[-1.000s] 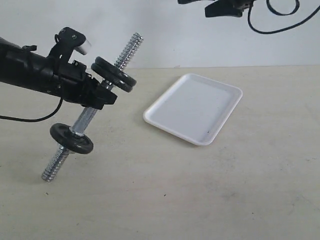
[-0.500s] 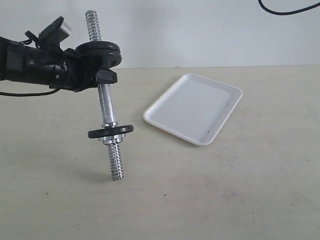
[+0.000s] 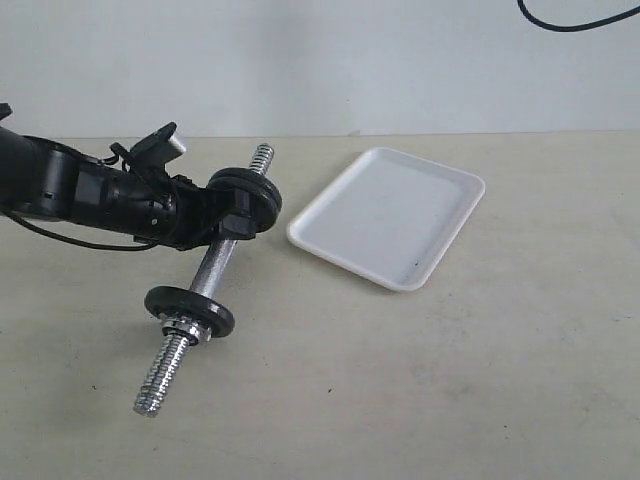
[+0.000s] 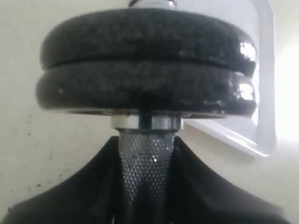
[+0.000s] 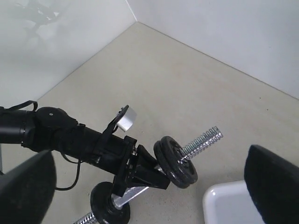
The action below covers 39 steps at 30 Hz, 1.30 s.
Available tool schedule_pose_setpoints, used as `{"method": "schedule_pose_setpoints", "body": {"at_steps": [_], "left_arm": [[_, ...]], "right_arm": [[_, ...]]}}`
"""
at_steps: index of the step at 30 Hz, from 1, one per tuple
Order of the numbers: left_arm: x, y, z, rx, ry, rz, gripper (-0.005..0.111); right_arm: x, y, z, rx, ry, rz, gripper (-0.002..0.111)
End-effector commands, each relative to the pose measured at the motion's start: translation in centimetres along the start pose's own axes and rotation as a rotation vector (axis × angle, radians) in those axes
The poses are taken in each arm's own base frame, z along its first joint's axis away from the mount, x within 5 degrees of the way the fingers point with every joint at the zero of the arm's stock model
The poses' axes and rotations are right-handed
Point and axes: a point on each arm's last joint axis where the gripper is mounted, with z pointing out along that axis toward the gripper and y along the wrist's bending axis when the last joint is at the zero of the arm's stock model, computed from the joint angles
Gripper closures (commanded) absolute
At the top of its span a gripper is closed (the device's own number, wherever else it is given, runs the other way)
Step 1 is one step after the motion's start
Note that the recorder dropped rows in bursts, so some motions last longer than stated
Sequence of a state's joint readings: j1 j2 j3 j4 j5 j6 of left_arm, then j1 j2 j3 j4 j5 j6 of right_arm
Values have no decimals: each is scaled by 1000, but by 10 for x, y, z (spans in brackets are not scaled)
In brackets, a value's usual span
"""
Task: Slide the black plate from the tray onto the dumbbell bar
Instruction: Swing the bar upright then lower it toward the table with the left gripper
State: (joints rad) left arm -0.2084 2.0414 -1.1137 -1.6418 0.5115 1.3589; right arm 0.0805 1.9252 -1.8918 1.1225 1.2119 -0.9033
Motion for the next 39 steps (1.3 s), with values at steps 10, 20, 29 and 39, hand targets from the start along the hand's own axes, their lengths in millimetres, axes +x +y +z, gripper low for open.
{"method": "schedule_pose_setpoints", "body": {"at_steps": [10, 20, 29, 39], "left_arm": [[-57, -30, -15, 105, -192, 9, 102], [-65, -19, 9, 111, -188, -22, 102], [-73, -15, 19, 113, -200, -33, 102], [-72, -12, 21, 101, -198, -37, 102]], "right_arm": [[-3, 3, -5, 1, -4, -22, 4], [-3, 3, -5, 1, -4, -22, 4], [-3, 3, -5, 1, -4, -23, 4], [-3, 3, -5, 1, -4, -26, 4]]}}
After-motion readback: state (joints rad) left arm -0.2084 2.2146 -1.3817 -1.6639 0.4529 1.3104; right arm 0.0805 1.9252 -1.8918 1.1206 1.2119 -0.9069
